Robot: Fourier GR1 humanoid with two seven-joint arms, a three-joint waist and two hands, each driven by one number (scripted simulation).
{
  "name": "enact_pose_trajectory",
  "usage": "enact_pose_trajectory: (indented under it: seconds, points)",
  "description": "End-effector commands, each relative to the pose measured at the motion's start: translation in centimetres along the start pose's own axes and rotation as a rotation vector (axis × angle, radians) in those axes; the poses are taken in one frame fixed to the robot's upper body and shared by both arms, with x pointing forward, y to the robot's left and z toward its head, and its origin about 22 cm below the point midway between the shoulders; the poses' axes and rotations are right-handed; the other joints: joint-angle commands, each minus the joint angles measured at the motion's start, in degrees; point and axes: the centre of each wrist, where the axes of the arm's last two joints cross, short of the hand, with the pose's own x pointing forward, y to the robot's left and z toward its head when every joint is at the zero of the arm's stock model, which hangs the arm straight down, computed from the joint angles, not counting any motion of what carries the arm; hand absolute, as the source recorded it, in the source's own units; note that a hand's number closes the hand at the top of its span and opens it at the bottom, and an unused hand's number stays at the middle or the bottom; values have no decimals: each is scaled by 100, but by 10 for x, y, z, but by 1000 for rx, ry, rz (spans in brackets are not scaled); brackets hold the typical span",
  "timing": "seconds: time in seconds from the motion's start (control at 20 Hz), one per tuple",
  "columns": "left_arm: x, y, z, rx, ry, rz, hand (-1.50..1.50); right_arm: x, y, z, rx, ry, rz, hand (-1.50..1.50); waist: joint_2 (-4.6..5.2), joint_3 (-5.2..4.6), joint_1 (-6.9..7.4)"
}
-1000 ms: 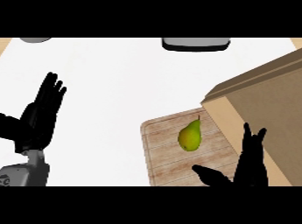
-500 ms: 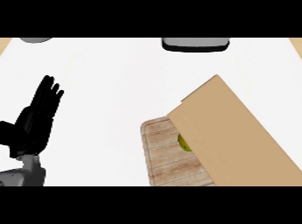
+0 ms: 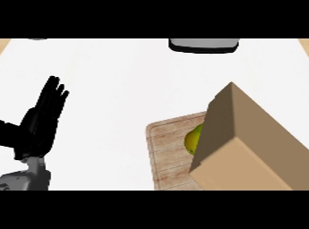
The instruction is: Pick the tomato from the cutting board and place it in the cardboard box
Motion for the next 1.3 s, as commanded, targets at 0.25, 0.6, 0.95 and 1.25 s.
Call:
enact_pose_trajectory:
  seconds: [0.25,0.6,0.95,1.25]
  points:
    - [4,-11,-3,-63,-11,0,0,-106,26,-47,-287,-531,982,150,145,27,458]
    - [9,-25,-6,-113,-25,8,0,-119,59,-21,-469,-790,1384,150,150,185,643]
    - [9,-30,-13,-136,-12,18,0,-73,93,43,-845,-954,1265,150,145,217,668]
    - [5,-27,-12,-113,-2,17,0,-50,103,63,-1046,-979,1180,150,76,212,694]
